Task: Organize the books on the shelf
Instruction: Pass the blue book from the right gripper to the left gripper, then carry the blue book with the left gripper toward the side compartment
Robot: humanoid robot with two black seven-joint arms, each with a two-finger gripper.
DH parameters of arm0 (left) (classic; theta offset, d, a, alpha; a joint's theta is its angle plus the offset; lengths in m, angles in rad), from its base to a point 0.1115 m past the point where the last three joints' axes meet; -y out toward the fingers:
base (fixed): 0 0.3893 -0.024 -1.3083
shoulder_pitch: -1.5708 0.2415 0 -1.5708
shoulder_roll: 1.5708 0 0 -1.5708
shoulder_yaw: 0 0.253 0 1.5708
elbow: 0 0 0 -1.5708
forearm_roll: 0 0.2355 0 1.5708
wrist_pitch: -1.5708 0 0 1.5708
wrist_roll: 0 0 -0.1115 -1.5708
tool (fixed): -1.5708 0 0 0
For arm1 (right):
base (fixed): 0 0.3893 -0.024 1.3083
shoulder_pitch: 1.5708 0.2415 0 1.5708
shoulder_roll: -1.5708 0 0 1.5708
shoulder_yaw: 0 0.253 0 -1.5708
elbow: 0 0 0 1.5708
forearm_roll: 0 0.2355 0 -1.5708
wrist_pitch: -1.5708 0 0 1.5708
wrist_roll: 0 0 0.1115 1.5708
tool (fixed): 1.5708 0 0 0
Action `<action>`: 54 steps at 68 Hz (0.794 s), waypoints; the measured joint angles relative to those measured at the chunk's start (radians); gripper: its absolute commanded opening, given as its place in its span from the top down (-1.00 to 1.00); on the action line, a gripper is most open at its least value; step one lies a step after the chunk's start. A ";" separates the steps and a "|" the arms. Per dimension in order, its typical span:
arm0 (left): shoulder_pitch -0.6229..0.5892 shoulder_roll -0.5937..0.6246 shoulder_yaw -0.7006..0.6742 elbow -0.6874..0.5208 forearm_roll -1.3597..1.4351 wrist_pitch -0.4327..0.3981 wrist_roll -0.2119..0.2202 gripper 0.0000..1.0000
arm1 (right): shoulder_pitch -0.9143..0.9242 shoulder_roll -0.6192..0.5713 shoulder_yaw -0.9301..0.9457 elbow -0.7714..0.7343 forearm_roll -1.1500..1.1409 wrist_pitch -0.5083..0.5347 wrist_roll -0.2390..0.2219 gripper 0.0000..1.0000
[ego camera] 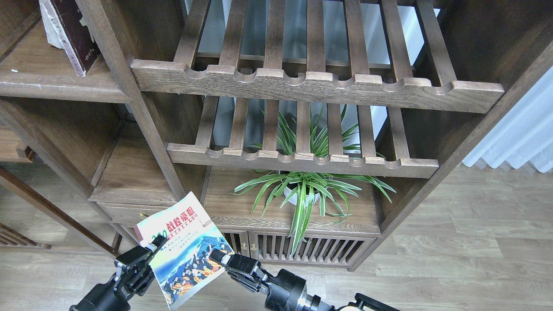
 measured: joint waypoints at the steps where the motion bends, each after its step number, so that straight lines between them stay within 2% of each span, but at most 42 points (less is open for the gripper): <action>1: 0.001 0.001 0.000 0.000 0.000 0.000 0.000 0.86 | 0.000 0.000 0.000 0.000 0.000 0.000 0.000 -0.99; 5: 0.004 0.012 -0.007 0.002 -0.002 0.002 -0.005 0.87 | -0.002 -0.001 0.007 0.000 0.001 0.004 0.001 -0.99; 9: 0.009 0.017 -0.121 0.005 -0.002 0.005 -0.007 0.87 | -0.003 -0.003 0.011 -0.002 0.001 0.004 0.002 -0.99; 12: 0.008 0.020 -0.254 0.004 -0.004 0.004 -0.008 0.87 | -0.003 -0.002 0.010 -0.001 0.001 0.004 0.002 -0.99; 15: 0.009 0.023 -0.296 0.003 -0.004 0.002 -0.007 0.87 | -0.004 -0.002 0.007 -0.001 0.000 0.003 0.001 -0.99; 38: 0.012 0.036 -0.335 0.002 0.000 0.001 0.005 0.87 | -0.007 0.000 0.005 0.000 -0.001 0.001 0.002 -0.99; 54: 0.012 0.149 -0.445 -0.009 -0.002 0.001 0.007 0.87 | -0.007 0.000 0.006 -0.008 -0.001 0.001 0.003 -0.99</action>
